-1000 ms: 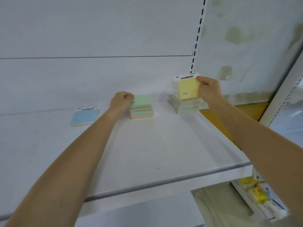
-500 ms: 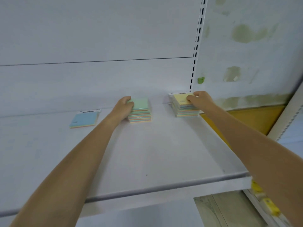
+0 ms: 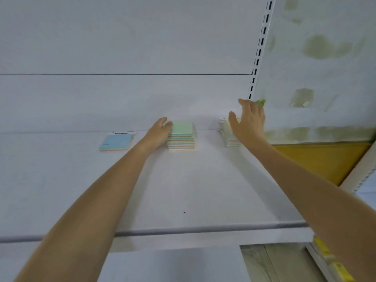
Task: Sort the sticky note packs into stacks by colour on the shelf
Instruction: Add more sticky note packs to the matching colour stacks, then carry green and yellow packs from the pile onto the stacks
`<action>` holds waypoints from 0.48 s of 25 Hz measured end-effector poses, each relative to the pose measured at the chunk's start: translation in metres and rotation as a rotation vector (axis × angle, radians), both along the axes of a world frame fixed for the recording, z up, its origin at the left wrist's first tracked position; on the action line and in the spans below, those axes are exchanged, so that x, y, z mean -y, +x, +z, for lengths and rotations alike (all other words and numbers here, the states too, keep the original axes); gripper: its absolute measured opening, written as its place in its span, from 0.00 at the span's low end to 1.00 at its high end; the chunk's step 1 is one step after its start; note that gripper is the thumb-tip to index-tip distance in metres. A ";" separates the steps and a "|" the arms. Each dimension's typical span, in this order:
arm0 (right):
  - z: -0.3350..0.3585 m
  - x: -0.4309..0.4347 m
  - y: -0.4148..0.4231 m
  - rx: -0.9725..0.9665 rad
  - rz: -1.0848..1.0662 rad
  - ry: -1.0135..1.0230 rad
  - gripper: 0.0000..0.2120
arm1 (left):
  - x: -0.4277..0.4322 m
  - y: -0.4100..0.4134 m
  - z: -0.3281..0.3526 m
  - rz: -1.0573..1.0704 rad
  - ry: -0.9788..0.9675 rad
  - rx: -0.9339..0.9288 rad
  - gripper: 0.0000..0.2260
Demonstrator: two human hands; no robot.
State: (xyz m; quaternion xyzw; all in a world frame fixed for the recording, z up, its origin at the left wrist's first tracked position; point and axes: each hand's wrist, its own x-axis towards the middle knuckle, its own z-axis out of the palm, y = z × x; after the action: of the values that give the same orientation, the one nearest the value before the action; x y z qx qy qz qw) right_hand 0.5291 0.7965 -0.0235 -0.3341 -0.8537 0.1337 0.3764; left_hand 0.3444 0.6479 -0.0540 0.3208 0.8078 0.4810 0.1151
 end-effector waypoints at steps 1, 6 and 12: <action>-0.003 0.011 -0.007 0.019 0.075 0.067 0.23 | 0.006 0.000 0.001 0.006 -0.010 -0.028 0.22; -0.019 0.089 -0.058 0.194 0.402 0.196 0.30 | 0.072 -0.017 0.006 0.082 -0.104 -0.299 0.20; -0.021 0.223 -0.143 0.238 0.605 0.183 0.22 | 0.243 -0.089 0.005 0.233 -0.236 -0.450 0.20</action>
State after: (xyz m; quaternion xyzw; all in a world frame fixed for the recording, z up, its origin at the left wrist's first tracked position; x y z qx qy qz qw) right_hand 0.3863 0.5734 -0.0445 -0.0438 -0.9606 0.1220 0.2458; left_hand 0.2559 0.4047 -0.0487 0.3087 0.8950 0.3101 -0.0867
